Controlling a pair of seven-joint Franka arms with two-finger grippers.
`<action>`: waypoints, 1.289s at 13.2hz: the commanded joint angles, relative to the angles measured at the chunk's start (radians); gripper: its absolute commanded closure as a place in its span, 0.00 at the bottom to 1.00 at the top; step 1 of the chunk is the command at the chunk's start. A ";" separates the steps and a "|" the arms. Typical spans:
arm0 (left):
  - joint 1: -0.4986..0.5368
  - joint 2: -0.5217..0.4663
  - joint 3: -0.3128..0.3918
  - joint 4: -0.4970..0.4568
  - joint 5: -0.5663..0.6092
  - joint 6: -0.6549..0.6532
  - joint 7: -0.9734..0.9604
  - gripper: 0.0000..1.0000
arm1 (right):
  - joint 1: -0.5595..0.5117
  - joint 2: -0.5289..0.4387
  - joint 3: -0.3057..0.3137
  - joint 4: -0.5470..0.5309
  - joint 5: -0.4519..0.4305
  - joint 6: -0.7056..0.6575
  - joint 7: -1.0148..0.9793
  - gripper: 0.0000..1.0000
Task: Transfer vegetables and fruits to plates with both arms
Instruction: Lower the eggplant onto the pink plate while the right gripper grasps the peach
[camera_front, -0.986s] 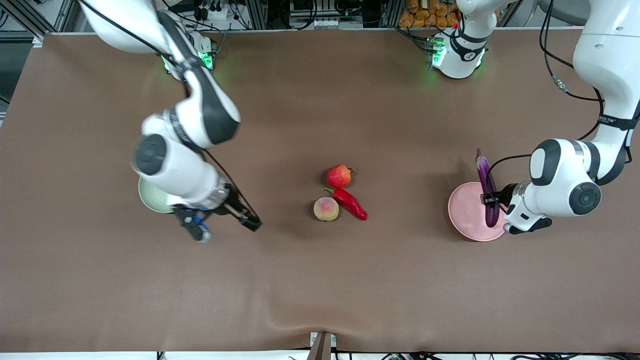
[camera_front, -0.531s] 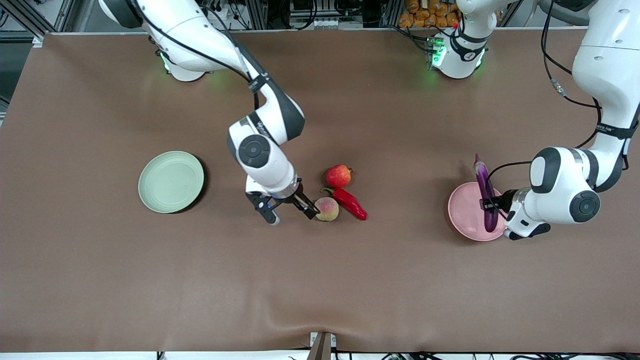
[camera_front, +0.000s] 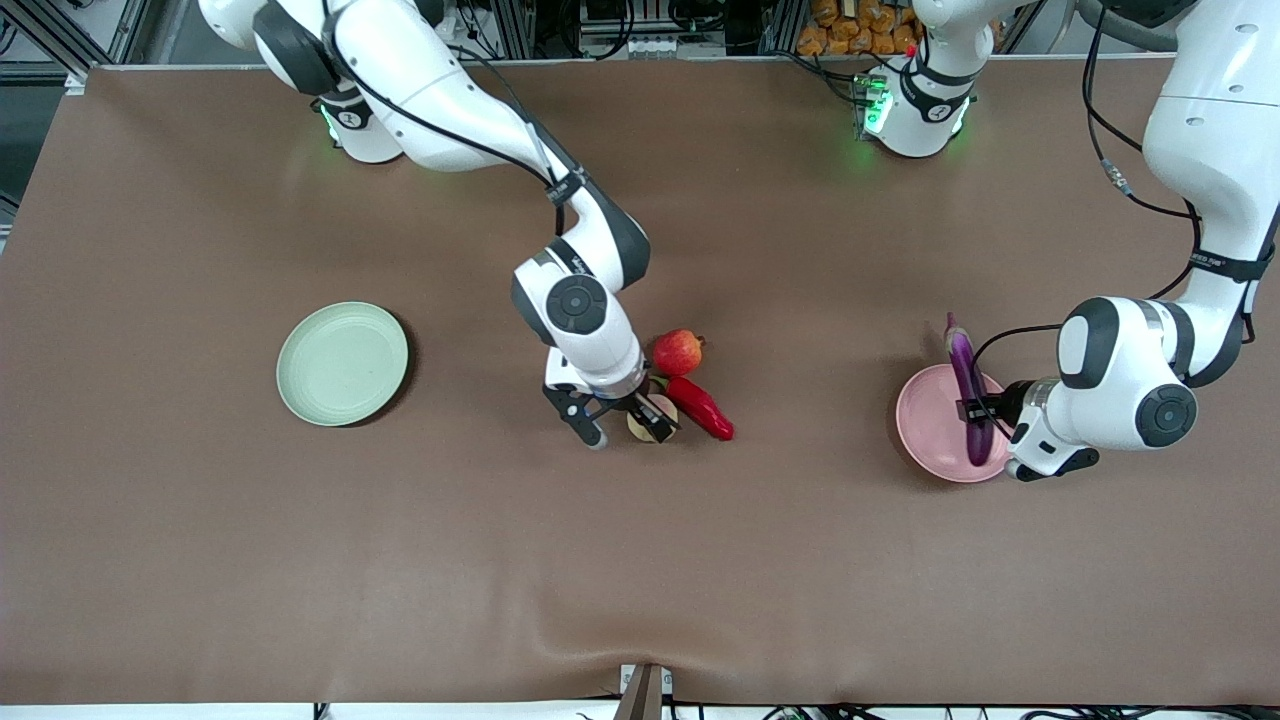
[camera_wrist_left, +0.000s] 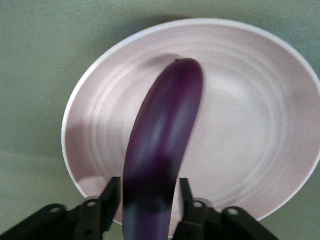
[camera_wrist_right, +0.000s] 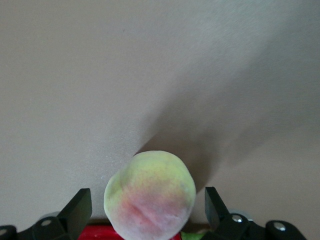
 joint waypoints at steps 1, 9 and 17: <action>0.004 -0.003 -0.005 0.018 0.024 -0.004 -0.007 0.00 | 0.013 0.058 -0.012 0.081 -0.018 -0.006 0.037 0.00; -0.011 -0.113 -0.128 0.079 0.005 -0.154 -0.100 0.00 | 0.015 0.068 -0.012 0.078 -0.107 0.004 0.017 1.00; -0.159 -0.038 -0.258 0.213 0.005 -0.193 -0.615 0.00 | -0.225 -0.154 0.033 0.067 0.014 -0.428 -0.329 1.00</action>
